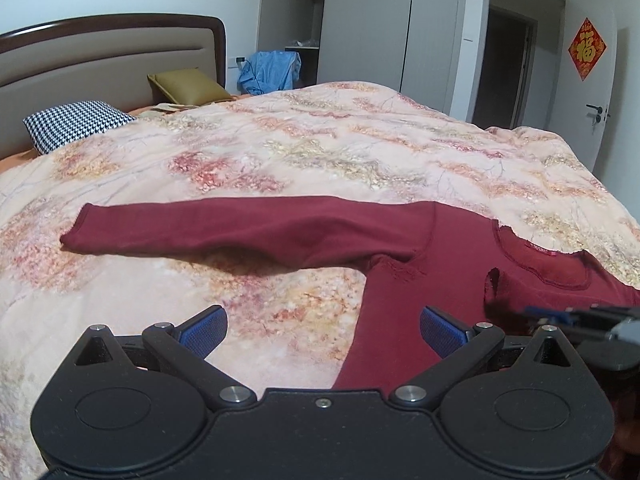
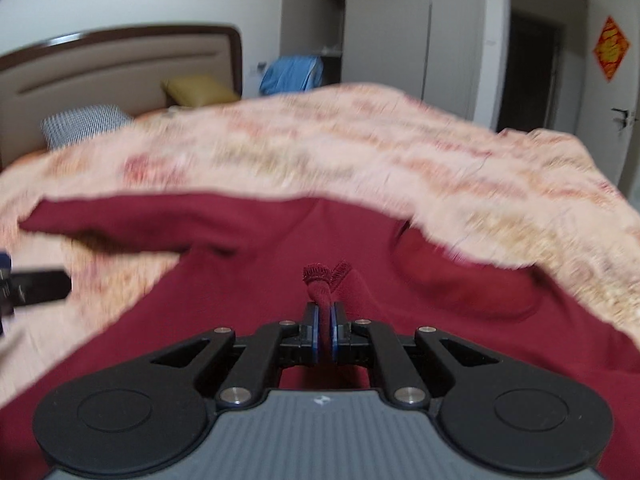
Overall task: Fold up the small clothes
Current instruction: 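Carry the sleeve across the sweater body and open the right gripper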
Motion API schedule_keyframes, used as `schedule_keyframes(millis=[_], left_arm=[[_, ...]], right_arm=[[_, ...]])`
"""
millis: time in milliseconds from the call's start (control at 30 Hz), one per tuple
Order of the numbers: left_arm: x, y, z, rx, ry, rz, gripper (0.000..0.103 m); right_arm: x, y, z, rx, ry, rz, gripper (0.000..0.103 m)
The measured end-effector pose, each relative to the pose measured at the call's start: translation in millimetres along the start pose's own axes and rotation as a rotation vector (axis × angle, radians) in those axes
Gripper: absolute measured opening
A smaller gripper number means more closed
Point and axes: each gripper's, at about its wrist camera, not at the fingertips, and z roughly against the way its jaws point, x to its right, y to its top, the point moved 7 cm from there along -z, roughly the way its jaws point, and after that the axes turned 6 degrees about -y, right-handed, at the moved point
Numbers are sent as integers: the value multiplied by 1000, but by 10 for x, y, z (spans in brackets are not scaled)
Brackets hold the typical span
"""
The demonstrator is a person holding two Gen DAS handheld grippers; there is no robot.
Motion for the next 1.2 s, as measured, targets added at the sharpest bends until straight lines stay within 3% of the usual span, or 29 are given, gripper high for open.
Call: schedule_keyframes(millis=[100, 167, 367, 500, 600, 733, 900, 967, 1133, 1200], left_arm=[[55, 0, -68, 1, -12, 6, 102], [115, 4, -93, 4, -26, 9, 102], [442, 7, -238, 6, -111, -17, 102], [783, 8, -381, 18, -199, -51, 102], [1048, -33, -550, 34, -239, -99, 102], [1259, -127, -814, 38, -227, -156, 102], [1218, -289, -1006, -6, -188, -150, 102], [1163, -340, -1042, -16, -196, -123, 102], [1099, -414, -1096, -30, -212, -88, 102], [1124, -423, -1102, -30, -200, -108, 103]], right_arm=[[-45, -114, -16, -34, 41, 8, 29], [-50, -154, 26, -37, 63, 10, 58], [273, -241, 477, 1, 111, -21, 91], [769, -354, 882, 52, 86, -58, 102], [1259, -461, 1118, 75, 1, -102, 103], [1980, -609, 1261, 63, -125, -221, 103], [2760, -836, 1201, 29, -150, -463, 100], [2966, -934, 1109, 13, -145, -520, 87], [3154, -1081, 831, -22, -90, -634, 69], [3123, -1072, 771, -24, -70, -659, 45]])
